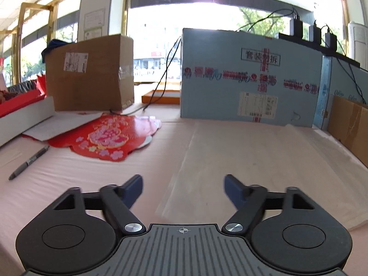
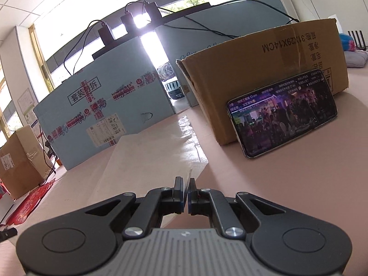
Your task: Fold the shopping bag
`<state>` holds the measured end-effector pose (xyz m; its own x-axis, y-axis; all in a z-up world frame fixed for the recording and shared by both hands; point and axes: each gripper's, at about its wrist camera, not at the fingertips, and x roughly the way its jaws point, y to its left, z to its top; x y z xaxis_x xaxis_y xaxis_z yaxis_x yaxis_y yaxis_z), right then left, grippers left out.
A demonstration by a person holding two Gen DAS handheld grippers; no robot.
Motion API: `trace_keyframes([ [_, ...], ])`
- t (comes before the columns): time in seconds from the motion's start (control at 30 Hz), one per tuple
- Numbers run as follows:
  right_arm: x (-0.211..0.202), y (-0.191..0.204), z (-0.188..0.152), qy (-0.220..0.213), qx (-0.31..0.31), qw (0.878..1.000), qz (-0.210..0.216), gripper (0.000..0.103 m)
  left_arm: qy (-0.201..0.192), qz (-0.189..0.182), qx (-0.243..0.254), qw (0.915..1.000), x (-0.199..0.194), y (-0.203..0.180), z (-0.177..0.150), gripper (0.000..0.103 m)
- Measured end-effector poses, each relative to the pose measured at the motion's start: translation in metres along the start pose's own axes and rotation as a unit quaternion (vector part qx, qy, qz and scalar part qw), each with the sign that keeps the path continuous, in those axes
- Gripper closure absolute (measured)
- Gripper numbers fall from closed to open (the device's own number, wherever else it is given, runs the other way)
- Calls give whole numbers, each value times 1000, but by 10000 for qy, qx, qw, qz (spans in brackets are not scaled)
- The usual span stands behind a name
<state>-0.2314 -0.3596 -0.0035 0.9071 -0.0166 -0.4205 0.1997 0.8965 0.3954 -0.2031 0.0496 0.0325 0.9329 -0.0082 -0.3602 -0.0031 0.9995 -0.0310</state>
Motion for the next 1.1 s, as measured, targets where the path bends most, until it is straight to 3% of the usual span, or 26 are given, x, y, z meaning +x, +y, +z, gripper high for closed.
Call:
trace_keyframes([
  [0.1, -1, -5, -1, 62, 72, 9997, -226, 99, 9, -831, 210, 9963, 9, -29, 12, 9],
  [0.23, 2, -10, -1, 232, 326, 9991, -150, 92, 432, -1794, 806, 9795, 32, -80, 13, 9],
  [0.33, 2, -13, -1, 273, 495, 9984, 22, 76, 744, -2009, 1329, 9677, 46, -108, 6, 8],
  [0.4, 2, -14, 0, 258, 569, 9979, 147, 58, 937, -2082, 1550, 9612, 54, -120, -1, 8],
  [0.5, 5, -9, 1, 244, 439, 9985, 223, 42, 1290, -2105, 1680, 9544, 66, -128, -9, 3],
  [0.6, 10, -2, 2, 228, 247, 9992, 211, 34, 1443, -2141, 1534, 9538, 72, -124, -11, 0],
  [0.83, 24, 5, 11, 357, 131, 9993, -59, 38, 1434, -2170, 1461, 9545, 70, -121, -11, 0],
  [0.9, 25, 8, 10, 427, 79, 9990, -52, 62, 1429, -2174, 1454, 9546, 70, -121, -10, 0],
  [0.93, 26, 9, 10, 459, 49, 9989, -52, 68, 1428, -2178, 1447, 9546, 71, -121, -10, 0],
  [1.0, 27, 11, 9, 465, -67, 9988, -129, 91, 1428, -2182, 1439, 9546, 71, -120, -9, 0],
  [1.1, 27, 11, 9, 444, -44, 9989, -154, 95, 1423, -2176, 1431, 9549, 72, -122, -8, 0],
])
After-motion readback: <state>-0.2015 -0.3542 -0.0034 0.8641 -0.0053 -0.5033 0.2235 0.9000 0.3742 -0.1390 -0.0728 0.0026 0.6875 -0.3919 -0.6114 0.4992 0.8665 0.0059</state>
